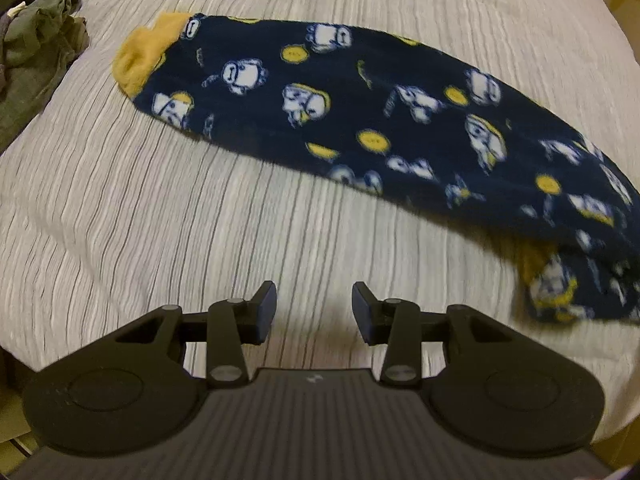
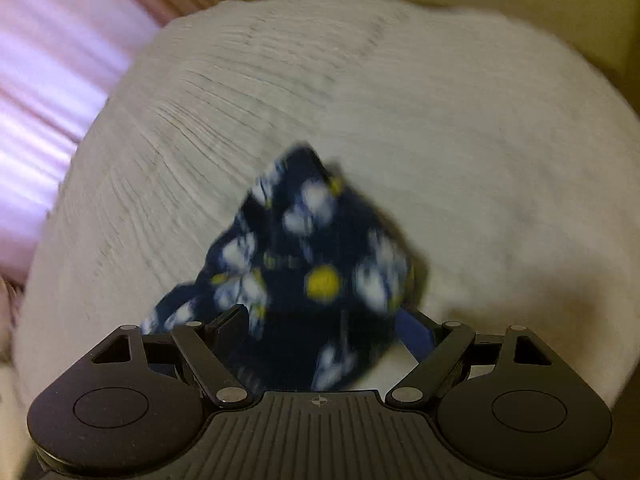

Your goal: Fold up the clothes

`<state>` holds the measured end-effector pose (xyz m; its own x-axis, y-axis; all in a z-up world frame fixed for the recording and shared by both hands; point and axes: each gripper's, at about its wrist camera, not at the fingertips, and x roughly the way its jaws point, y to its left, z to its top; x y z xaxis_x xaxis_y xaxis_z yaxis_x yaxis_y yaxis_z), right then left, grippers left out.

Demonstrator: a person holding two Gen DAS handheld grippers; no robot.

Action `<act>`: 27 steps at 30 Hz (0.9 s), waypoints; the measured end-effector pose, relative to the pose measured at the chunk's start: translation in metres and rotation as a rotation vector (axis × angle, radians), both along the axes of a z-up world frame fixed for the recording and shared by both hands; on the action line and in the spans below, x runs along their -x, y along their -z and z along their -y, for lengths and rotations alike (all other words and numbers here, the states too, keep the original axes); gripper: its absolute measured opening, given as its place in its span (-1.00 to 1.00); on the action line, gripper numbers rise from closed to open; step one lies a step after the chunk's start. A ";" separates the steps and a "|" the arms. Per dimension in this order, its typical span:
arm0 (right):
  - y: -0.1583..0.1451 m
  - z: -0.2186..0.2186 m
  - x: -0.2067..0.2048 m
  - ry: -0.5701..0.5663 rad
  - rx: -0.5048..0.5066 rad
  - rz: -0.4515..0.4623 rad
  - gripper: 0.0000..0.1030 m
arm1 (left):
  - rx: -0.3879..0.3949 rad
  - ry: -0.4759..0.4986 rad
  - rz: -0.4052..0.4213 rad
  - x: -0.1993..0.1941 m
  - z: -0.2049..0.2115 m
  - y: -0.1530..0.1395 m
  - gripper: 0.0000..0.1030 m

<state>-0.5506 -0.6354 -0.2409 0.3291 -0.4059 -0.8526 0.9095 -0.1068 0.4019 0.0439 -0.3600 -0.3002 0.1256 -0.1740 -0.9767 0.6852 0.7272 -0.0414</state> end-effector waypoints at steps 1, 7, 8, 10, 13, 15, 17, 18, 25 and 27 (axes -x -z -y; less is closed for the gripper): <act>0.001 0.007 -0.003 -0.024 0.034 -0.015 0.63 | 0.004 -0.018 0.007 -0.008 0.002 0.004 -0.27; 0.018 0.056 -0.040 -0.175 0.145 -0.132 0.63 | 0.003 -0.095 0.157 -0.070 0.011 0.018 -0.08; 0.025 0.063 -0.047 -0.198 0.151 -0.154 0.63 | -0.005 -0.106 0.193 -0.083 0.012 0.022 -0.03; 0.042 0.071 -0.056 -0.222 0.133 -0.195 0.63 | -0.022 -0.144 0.237 -0.109 0.012 0.033 0.09; 0.062 0.073 -0.070 -0.245 0.104 -0.256 0.63 | -0.047 -0.244 0.234 -0.149 0.004 0.057 0.16; 0.072 0.071 -0.078 -0.262 0.101 -0.309 0.61 | -0.059 -0.305 0.205 -0.170 -0.002 0.076 0.17; 0.077 0.067 -0.086 -0.290 0.102 -0.387 -0.12 | -0.059 -0.346 0.178 -0.191 -0.005 0.095 0.21; 0.081 0.068 -0.089 -0.306 0.084 -0.432 -0.39 | -0.047 -0.359 0.176 -0.198 -0.005 0.099 0.15; 0.037 0.072 -0.108 -0.370 0.230 -0.490 -0.62 | 0.069 -0.242 0.303 -0.224 0.024 0.058 -0.70; 0.012 0.078 -0.110 -0.356 0.293 -0.470 -0.64 | 0.150 -0.215 0.370 -0.230 0.038 0.023 -0.70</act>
<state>-0.4406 -0.7139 -0.2532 0.1061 -0.5782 -0.8090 0.9546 0.2869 -0.0799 0.2736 -0.3976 -0.3234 0.5101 -0.2424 -0.8253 0.5079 0.8592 0.0616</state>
